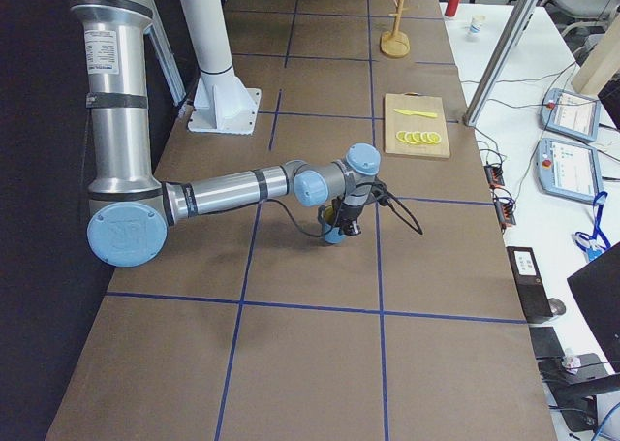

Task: Hang cup on storage rack
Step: 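Grasp the teal mug rim with the right gripper and lift it, then carry the mug toward the table center and set it upright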

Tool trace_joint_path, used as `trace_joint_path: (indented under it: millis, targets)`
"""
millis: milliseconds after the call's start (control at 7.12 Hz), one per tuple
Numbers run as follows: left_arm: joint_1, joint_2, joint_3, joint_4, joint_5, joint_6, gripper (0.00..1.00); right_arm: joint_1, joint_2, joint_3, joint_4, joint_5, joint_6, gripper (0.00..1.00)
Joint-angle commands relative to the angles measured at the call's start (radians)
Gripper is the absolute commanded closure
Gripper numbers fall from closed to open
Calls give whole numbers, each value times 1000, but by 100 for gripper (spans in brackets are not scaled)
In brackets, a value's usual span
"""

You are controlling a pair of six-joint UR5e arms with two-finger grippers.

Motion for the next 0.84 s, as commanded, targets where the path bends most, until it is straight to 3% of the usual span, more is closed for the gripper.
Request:
trace_joint_path:
  millis: [0,281,421,702]
  targets:
    - [0,0,-1,1,-1,0,0,-2,41,93,-3,-2,105,100]
    - [0,2,-14,4,-1,0,0,-54,151,100,-33,-5,122,100]
    - [0,3,-14,3,-1,0,0,-73,249,104,-126,-8,214,100]
    - [0,3,-15,3,-1,0,0,-170,352,124,-176,-58,417,100]
